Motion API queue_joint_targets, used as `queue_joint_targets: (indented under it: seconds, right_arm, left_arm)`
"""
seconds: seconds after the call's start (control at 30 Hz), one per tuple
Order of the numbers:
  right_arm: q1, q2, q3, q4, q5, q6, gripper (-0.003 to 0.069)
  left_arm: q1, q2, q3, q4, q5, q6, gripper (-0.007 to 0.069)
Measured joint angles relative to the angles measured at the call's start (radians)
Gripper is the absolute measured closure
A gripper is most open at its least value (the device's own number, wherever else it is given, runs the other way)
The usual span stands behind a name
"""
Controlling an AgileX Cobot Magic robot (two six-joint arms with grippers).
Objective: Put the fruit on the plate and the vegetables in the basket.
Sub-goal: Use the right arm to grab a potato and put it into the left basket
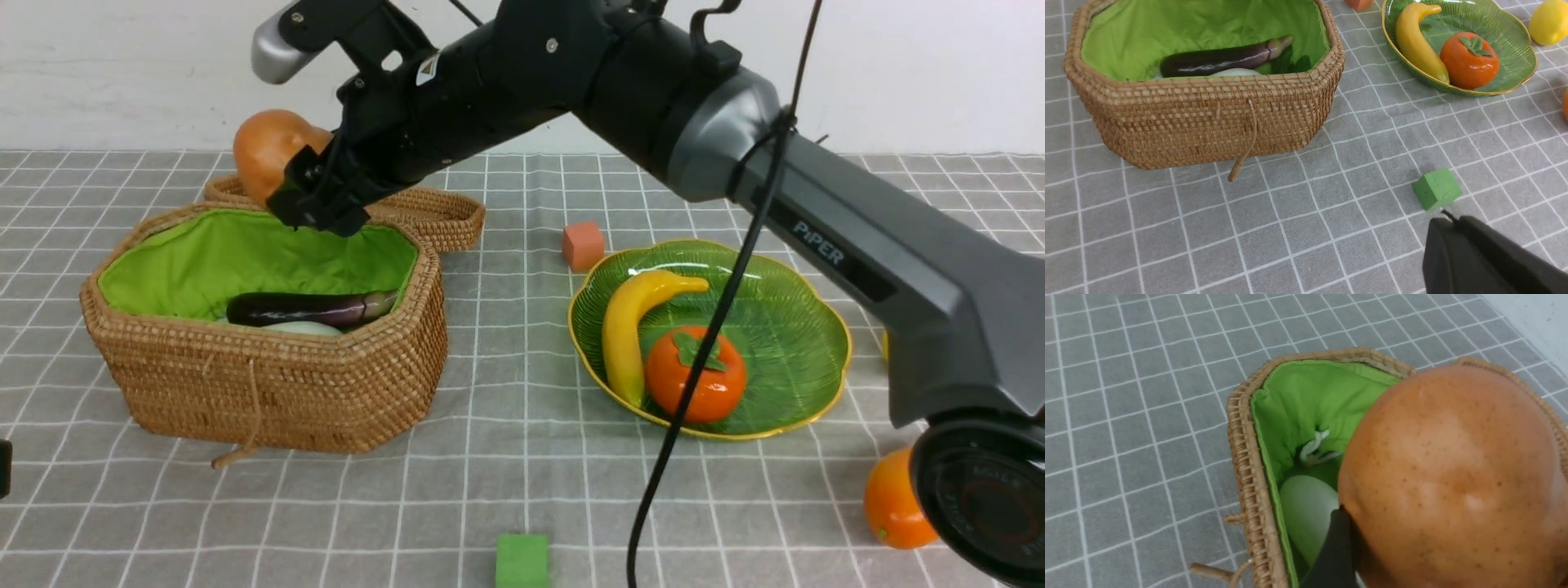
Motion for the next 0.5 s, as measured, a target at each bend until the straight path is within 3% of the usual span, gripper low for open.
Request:
queue_joint_targets:
  seconds: [0.13,0.27,0.5]
  right_arm:
    - [0.000,0.002,0.000,0.007,0.005,-0.041,0.0027]
    - [0.000,0.022,0.000,0.007,0.025,-0.123,-0.0022]
    - [0.000,0.040,0.000,0.010,0.003,-0.133,-0.0027]
  left_arm:
    - [0.000,0.000,0.000,-0.002,0.000,0.001,0.0638]
    - [0.000,0.000,0.000,-0.002,0.001,0.020,0.0638]
    - [0.000,0.000,0.000,-0.002,0.002,0.023,0.0638]
